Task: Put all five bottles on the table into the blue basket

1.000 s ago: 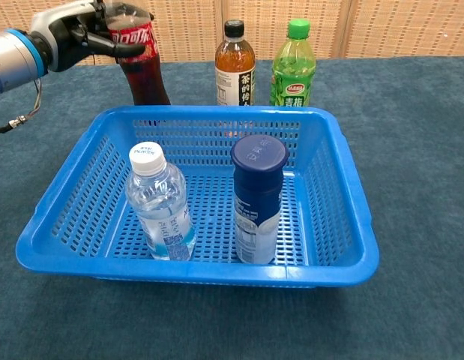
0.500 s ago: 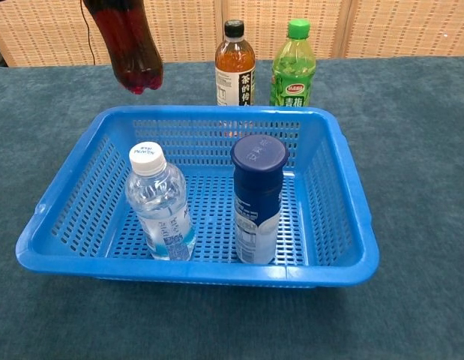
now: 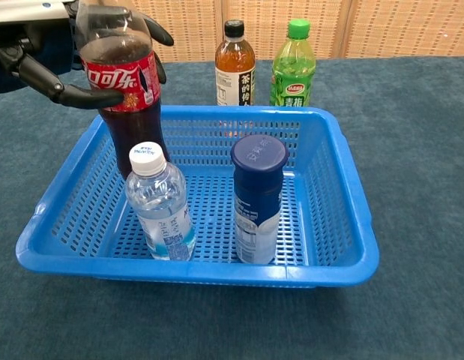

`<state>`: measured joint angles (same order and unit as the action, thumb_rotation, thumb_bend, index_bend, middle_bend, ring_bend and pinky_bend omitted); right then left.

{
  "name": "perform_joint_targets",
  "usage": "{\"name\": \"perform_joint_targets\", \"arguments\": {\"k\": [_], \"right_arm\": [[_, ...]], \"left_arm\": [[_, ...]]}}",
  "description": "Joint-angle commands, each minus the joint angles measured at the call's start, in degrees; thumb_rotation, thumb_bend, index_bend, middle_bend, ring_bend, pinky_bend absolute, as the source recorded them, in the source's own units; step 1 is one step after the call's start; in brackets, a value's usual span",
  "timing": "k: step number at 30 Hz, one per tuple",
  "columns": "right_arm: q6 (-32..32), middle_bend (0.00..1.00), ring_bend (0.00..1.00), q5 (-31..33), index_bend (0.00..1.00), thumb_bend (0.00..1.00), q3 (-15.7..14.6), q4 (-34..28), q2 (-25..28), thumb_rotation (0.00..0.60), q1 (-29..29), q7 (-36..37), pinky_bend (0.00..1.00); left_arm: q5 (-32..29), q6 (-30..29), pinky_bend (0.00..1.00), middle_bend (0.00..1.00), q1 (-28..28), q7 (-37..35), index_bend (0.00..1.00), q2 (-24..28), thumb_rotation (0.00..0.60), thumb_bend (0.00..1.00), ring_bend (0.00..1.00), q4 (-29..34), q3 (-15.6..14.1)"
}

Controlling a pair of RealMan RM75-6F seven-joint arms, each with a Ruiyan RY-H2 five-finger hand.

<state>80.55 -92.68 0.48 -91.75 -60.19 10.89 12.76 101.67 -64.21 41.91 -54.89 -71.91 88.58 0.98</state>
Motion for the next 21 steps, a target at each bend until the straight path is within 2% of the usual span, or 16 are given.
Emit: {"name": "perform_joint_targets", "arguments": {"k": [1,5,7,8,10,12,15,21], "right_arm": [[0.03,0.0,0.0,0.04,0.0,0.0,0.02,0.04,0.08,0.6,-0.02,0.15,0.0],[-0.06,0.0,0.0,0.07,0.0,0.0,0.03,0.09,0.15,0.6,0.01,0.34,0.0],[-0.12,0.0,0.0,0.08,0.0,0.0,0.03,0.1,0.14,0.6,0.04,0.29,0.0],[-0.13,0.0,0.0,0.04,0.0,0.0,0.02,0.07,0.13,0.6,0.05,0.27,0.0],[-0.19,0.0,0.0,0.07,0.0,0.0,0.02,0.09,0.08,0.6,0.07,0.17,0.0],[-0.24,0.0,0.0,0.12,0.0,0.0,0.05,0.12,-0.01,0.6,0.09,0.16,0.0],[-0.39,0.0,0.0,0.29,0.0,0.0,0.1,0.27,-0.16,0.6,0.14,0.15,0.0],[-1.0,0.0,0.0,1.91,0.0,0.0,1.2,1.61,-0.89,0.6,0.69,1.53,0.0]], "left_arm": [[-2.41,0.78,0.41,0.44,-0.72,2.43,0.47,-2.63,0.6,0.49,0.32,-2.52,-0.67],[-4.16,2.38,0.37,0.43,-0.68,3.24,0.45,-5.69,0.6,0.46,0.29,-6.13,-1.41],[-4.08,2.73,0.31,0.37,-0.5,3.26,0.39,-6.36,0.6,0.44,0.25,-7.28,-1.91],[-3.93,2.93,0.26,0.33,-0.41,3.28,0.34,-6.58,0.6,0.43,0.21,-7.75,-2.25],[-2.53,3.87,0.09,0.11,0.27,3.17,0.1,-6.32,0.6,0.37,0.06,-8.66,-3.72],[-1.59,3.2,0.0,0.0,0.58,2.13,0.0,-5.8,0.6,0.31,0.0,-9.18,-4.36],[-1.62,-0.17,0.0,0.0,-0.33,1.79,0.0,-6.0,0.6,0.25,0.0,-10.15,-3.84],[-1.53,-6.23,0.0,0.0,-2.08,2.85,0.0,-2.91,0.6,0.24,0.0,-8.94,-2.93]]}}
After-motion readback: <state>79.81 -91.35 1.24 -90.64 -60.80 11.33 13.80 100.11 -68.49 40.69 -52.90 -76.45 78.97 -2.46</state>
